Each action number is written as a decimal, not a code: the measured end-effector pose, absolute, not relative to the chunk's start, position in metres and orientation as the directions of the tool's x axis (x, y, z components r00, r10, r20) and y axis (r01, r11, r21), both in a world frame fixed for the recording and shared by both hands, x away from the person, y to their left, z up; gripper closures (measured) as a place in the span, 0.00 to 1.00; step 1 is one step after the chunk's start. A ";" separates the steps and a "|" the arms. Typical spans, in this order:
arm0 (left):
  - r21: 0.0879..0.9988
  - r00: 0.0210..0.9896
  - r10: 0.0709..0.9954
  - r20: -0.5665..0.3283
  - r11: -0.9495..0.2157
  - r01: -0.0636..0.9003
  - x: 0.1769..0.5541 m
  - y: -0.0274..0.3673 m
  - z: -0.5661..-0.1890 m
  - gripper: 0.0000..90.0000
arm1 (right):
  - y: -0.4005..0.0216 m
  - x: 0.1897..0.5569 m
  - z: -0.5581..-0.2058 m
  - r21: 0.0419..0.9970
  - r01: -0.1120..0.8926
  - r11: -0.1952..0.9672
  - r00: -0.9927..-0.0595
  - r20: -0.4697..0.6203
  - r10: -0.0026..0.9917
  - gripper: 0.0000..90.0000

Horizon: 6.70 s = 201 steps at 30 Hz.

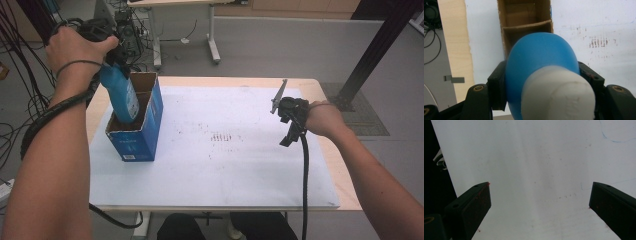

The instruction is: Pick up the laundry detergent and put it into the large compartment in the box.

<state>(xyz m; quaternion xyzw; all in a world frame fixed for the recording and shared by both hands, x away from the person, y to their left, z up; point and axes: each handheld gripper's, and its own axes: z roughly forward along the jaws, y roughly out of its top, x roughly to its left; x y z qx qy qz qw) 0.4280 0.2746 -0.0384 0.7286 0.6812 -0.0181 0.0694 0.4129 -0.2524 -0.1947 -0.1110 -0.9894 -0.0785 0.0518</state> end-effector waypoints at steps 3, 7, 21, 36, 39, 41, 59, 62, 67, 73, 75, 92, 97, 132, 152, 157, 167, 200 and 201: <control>0.073 0.071 0.990 -0.118 -0.063 0.995 0.429 0.272 -0.046 0.42 | -0.253 0.413 -0.196 0.143 0.230 0.963 -0.969 0.121 0.213 0.04; 0.052 0.075 0.989 -0.124 -0.069 0.996 0.432 0.272 -0.057 0.42 | -0.254 0.413 -0.196 0.145 0.227 0.963 -0.970 0.122 0.210 0.04; 0.029 0.060 0.991 -0.123 -0.057 0.998 0.433 0.275 -0.089 0.42 | -0.256 0.413 -0.203 0.146 0.235 0.961 -0.967 0.132 0.217 0.04; 0.009 0.061 0.990 -0.125 -0.060 0.998 0.435 0.271 -0.118 0.42 | -0.254 0.412 -0.207 0.146 0.238 0.960 -0.966 0.139 0.218 0.04; 0.005 0.060 0.990 -0.128 -0.060 0.998 0.435 0.271 -0.124 0.42 | -0.256 0.412 -0.209 0.148 0.241 0.959 -0.965 0.142 0.220 0.04; 0.004 0.062 0.990 -0.129 -0.062 0.998 0.435 0.271 -0.128 0.42 | -0.256 0.412 -0.209 0.147 0.241 0.959 -0.965 0.139 0.221 0.04; -0.039 0.059 0.988 -0.145 -0.066 0.997 0.438 0.271 -0.161 0.42 | -0.256 0.412 -0.212 0.143 0.243 0.959 -0.964 0.144 0.223 0.04; -0.044 0.059 0.987 -0.146 -0.066 0.997 0.438 0.271 -0.164 0.42 | -0.256 0.411 -0.211 0.142 0.242 0.960 -0.965 0.139 0.222 0.04; -0.054 0.062 0.989 -0.138 -0.070 0.996 0.440 0.268 -0.169 0.42 | -0.259 0.410 -0.211 0.144 0.251 0.957 -0.963 0.141 0.231 0.04; -0.053 0.058 0.988 -0.140 -0.066 0.996 0.440 0.270 -0.172 0.42 | -0.262 0.410 -0.211 0.148 0.258 0.955 -0.961 0.145 0.237 0.04; -0.052 0.057 0.989 -0.140 -0.065 0.997 0.440 0.270 -0.172 0.42 | -0.263 0.410 -0.212 0.147 0.261 0.954 -0.960 0.146 0.240 0.04; -0.057 0.044 0.988 -0.147 -0.053 0.997 0.443 0.275 -0.173 0.42 | -0.265 0.409 -0.215 0.148 0.262 0.954 -0.959 0.147 0.241 0.04; -0.059 0.041 0.989 -0.145 -0.050 0.997 0.443 0.274 -0.173 0.42 | -0.266 0.408 -0.215 0.149 0.266 0.952 -0.958 0.148 0.245 0.04; -0.066 0.039 0.989 -0.144 -0.049 0.997 0.445 0.274 -0.173 0.42 | -0.267 0.408 -0.218 0.156 0.268 0.951 -0.957 0.153 0.245 0.04; -0.063 0.035 0.989 -0.146 -0.045 0.997 0.444 0.274 -0.173 0.42 | -0.265 0.408 -0.216 0.157 0.268 0.951 -0.958 0.150 0.245 0.04; -0.059 0.034 0.988 -0.148 -0.043 0.997 0.443 0.275 -0.173 0.42 | -0.264 0.407 -0.215 0.157 0.266 0.951 -0.959 0.146 0.243 0.04; -0.060 0.029 0.988 -0.154 -0.039 0.997 0.443 0.278 -0.174 0.42 | -0.263 0.408 -0.216 0.158 0.262 0.952 -0.960 0.149 0.239 0.04; -0.090 0.018 0.987 -0.161 -0.033 0.995 0.446 0.282 -0.176 0.36 | -0.264 0.409 -0.220 0.163 0.270 0.949 -0.956 0.160 0.245 0.04; -0.089 0.018 0.986 -0.164 -0.033 0.995 0.446 0.282 -0.175 0.36 | -0.263 0.409 -0.221 0.163 0.264 0.951 -0.958 0.158 0.239 0.04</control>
